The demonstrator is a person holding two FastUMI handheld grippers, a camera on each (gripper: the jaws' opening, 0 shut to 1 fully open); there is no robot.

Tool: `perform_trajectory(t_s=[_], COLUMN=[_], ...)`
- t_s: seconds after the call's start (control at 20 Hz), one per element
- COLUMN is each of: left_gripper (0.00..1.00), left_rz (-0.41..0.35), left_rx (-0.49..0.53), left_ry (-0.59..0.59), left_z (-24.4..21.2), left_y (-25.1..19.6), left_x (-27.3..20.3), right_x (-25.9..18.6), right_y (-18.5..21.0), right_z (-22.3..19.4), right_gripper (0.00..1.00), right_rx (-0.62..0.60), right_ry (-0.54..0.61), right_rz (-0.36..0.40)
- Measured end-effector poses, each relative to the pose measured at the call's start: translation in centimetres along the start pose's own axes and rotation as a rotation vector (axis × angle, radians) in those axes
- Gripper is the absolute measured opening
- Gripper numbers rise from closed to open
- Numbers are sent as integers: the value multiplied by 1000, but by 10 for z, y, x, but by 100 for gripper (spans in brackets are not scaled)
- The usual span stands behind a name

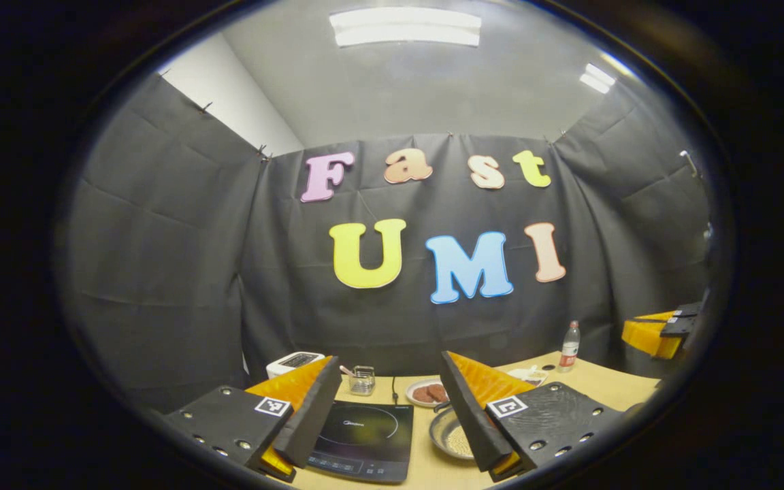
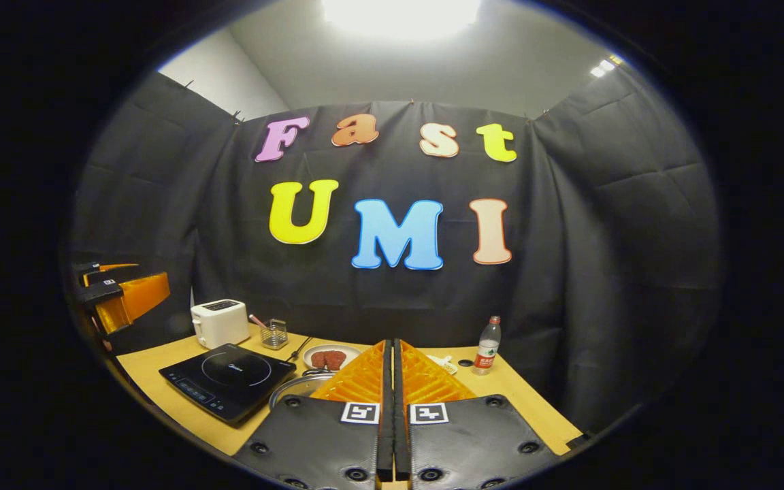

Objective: First push the handle of the pot to place it horizontally, then grasp the pot with both hands and set it on the induction cooktop.

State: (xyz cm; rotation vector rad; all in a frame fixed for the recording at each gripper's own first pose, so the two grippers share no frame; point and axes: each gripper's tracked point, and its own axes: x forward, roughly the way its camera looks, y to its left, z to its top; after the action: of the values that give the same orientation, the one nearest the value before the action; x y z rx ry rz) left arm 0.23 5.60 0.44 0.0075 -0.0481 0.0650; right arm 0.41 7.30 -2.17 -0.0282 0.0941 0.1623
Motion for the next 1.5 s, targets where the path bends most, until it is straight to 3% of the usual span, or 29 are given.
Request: perform_trajectory(t_s=[0.4,0.55,0.7,1.1,1.35,1.5], left_gripper=[86,92,86,86,86,86], left_rz=[-8,-5,23,96,128,129], left_rx=[-6,4,4,33,42,44], left_ry=[-12,-9,11,49,72,89], left_z=[-4,-7,-15,-23,-30,-35], left_y=[31,32,36,37,32,23], left_x=[-5,-2,3,18,26,32], right_x=[4,4,8,13,19,26], right_y=[55,64,71,86,79,65], right_z=[-69,-97,-130,-203,-236,-252], right_gripper=[2,2,2,0,2,2], right_rx=[-35,-40,-49,-158,-182,-212], right_ry=[243,330,424,631,731,783], right_rz=[155,207,264,435,476,454])
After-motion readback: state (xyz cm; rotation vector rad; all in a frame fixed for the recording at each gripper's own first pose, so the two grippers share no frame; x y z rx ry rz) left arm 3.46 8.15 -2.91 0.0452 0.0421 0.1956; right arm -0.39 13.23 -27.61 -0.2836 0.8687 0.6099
